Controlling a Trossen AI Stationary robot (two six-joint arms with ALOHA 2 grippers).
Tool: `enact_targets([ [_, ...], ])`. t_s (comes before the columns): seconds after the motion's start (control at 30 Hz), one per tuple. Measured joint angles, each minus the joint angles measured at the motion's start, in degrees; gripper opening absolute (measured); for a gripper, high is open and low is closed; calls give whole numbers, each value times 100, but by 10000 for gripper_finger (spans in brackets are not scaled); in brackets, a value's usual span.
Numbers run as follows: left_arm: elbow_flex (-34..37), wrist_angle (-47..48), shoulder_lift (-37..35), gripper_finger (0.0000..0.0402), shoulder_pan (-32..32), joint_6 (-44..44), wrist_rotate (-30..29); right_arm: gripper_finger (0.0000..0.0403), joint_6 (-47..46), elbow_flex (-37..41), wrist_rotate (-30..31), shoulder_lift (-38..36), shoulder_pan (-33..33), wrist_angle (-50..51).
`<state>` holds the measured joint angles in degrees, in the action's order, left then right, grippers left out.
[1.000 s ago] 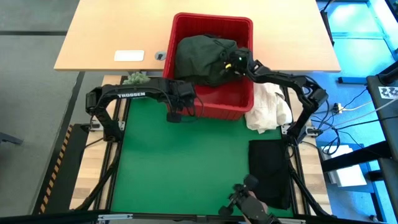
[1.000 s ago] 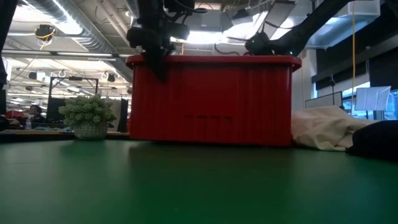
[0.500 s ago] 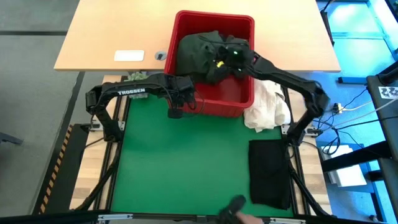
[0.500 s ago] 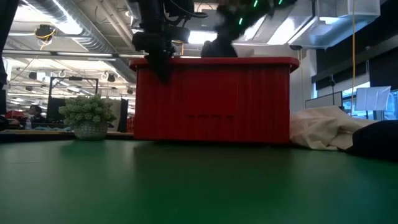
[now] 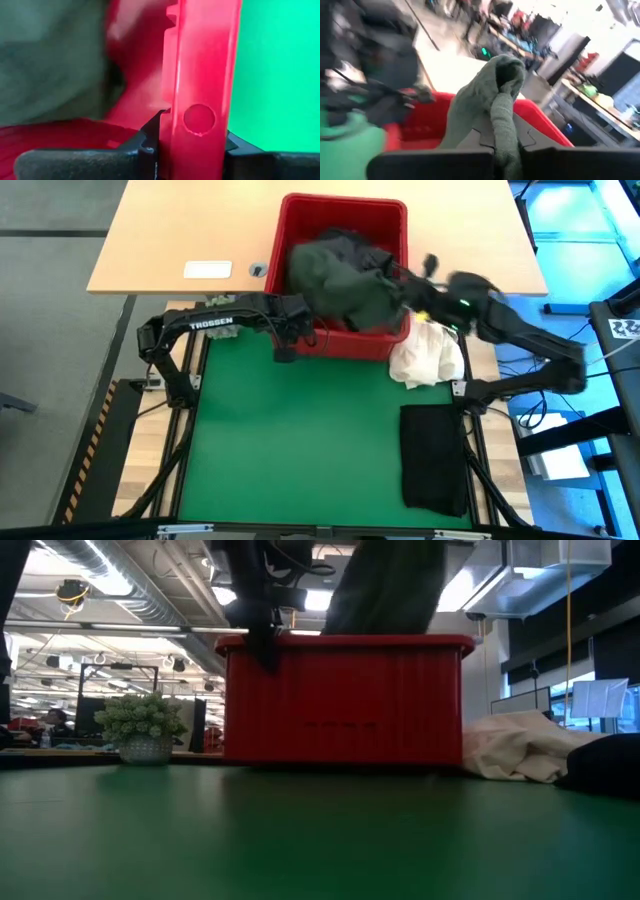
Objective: Fold laundry
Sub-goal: Fold the green polo shirt
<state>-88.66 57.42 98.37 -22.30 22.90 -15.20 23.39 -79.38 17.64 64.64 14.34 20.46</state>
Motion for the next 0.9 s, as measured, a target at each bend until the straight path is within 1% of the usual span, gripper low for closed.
enact_targets([
  [0.17,-2,-376,0,77,-156,-16,-18,7,-238,116,90,-812,-1096,-8],
  [0.3,0,-653,7,77,-299,-16,-21,7,-346,118,84,-1060,-2054,29],
  [0.5,2,-805,24,77,-537,-41,-220,7,-573,125,91,-1071,-3120,341],
  [0.67,2,-799,24,77,-833,31,-184,7,-866,175,86,-759,-3810,807],
  [0.8,5,-839,24,77,-1095,340,-43,7,-1284,537,84,-562,-4289,729],
  [0.9,4,-745,6,77,-1260,672,176,7,-1677,1002,72,-548,-4442,463],
])
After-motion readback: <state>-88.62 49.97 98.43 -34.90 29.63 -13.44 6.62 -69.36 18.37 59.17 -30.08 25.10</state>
